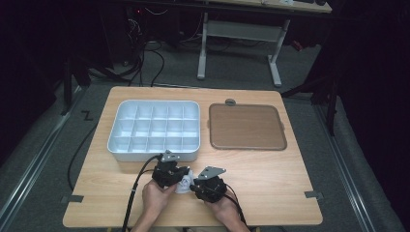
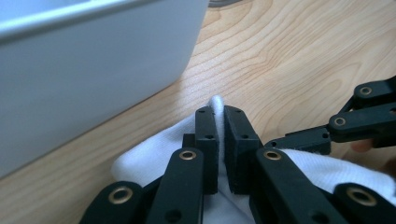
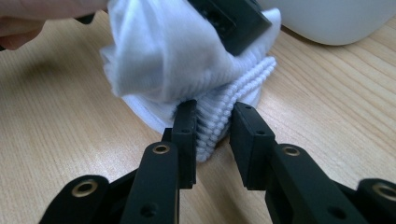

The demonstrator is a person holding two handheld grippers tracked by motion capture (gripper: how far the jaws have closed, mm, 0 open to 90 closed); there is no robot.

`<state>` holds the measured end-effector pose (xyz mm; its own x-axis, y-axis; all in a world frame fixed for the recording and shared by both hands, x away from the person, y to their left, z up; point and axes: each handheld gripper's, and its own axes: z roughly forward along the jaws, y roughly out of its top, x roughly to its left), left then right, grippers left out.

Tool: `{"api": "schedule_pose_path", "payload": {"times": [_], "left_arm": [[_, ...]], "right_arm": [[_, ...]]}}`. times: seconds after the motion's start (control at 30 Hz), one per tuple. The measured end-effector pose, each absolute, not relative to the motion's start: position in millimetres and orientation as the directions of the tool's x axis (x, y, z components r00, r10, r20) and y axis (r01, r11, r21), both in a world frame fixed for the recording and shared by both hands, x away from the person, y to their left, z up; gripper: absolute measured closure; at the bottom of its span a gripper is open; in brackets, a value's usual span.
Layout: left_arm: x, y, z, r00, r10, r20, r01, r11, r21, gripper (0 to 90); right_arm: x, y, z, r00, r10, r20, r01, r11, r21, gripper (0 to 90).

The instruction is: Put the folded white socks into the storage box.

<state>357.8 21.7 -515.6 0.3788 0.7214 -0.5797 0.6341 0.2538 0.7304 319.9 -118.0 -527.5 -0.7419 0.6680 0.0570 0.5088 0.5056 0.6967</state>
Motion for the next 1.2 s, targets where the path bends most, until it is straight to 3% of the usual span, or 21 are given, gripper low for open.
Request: {"api": "schedule_pose_path", "payload": {"times": [0.13,0.33,0.5,0.63,0.87,1.2], "left_arm": [[352.2,17.0,-518.6,0.415,0.738,-0.531,0.598,0.218,0.771,85.5],[355.0,21.6,-514.3,0.405,0.725,-0.557,0.625,0.226,0.748,83.3],[352.6,26.5,-506.6,0.396,0.714,-0.577,0.613,0.262,0.745,66.2],[352.6,31.4,-502.3,0.389,0.704,-0.594,0.623,0.274,0.733,59.0],[350.0,36.5,-494.1,0.387,0.672,-0.631,0.623,0.314,0.717,53.0],[346.1,54.9,-484.8,0.381,0.680,-0.627,0.607,0.328,0.724,52.6]], "right_arm": [[322.1,-116.9,-526.3,-0.745,0.664,0.058,0.512,0.514,0.689,72.0],[322.9,-119.2,-525.5,-0.723,0.684,0.094,0.547,0.484,0.683,66.3],[321.4,-123.9,-521.3,-0.705,0.700,0.119,0.563,0.450,0.693,64.5],[320.2,-129.5,-517.3,-0.694,0.710,0.122,0.564,0.431,0.705,64.7],[316.1,-140.0,-506.3,-0.688,0.714,0.132,0.562,0.408,0.719,70.7],[308.9,-143.7,-481.1,-0.706,0.699,0.110,0.520,0.407,0.751,79.4]]}}
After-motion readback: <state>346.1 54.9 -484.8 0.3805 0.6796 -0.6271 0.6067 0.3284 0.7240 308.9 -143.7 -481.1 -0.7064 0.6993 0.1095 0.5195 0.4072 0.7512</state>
